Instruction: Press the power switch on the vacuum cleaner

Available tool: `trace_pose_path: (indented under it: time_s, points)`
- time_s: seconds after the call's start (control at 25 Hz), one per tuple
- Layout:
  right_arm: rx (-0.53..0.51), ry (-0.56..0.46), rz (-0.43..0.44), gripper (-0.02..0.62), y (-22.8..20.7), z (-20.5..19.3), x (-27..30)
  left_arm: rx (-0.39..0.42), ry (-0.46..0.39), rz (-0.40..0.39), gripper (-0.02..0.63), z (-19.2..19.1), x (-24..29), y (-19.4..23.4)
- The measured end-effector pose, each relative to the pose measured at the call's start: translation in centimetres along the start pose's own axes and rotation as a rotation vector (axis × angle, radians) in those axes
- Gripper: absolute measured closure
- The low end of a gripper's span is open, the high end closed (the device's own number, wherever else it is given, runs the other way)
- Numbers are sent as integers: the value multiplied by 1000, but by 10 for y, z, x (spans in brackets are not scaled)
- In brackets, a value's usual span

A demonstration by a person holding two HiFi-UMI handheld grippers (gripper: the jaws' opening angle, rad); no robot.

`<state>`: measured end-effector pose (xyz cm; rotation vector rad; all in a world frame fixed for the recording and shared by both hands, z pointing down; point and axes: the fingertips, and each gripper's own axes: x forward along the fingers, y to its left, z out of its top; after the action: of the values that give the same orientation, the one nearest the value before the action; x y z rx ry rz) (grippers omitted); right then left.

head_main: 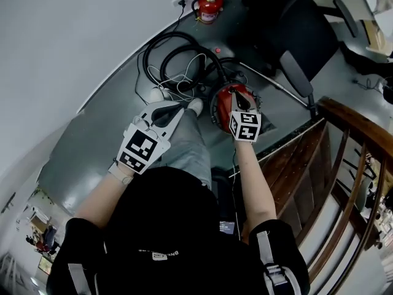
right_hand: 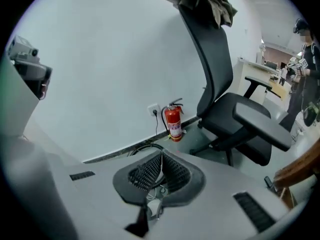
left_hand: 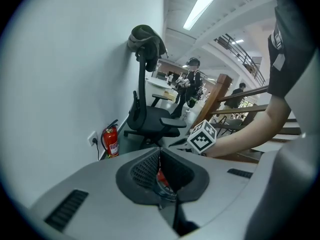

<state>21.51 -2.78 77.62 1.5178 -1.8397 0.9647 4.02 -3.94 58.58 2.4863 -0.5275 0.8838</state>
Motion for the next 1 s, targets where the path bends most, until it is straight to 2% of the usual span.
trace_pose_path:
  time_s: [0.44, 0.72, 1.0]
  points:
    - [-107, -275, 26, 568, 96, 134, -124, 9, -146, 36, 591, 43, -77, 15]
    - [-125, -437, 32, 568, 150, 197, -207, 40, -234, 28, 589, 69, -130, 12]
    - [-169, -538, 79, 569, 202, 246, -270, 59, -320, 7, 591, 110, -183, 6]
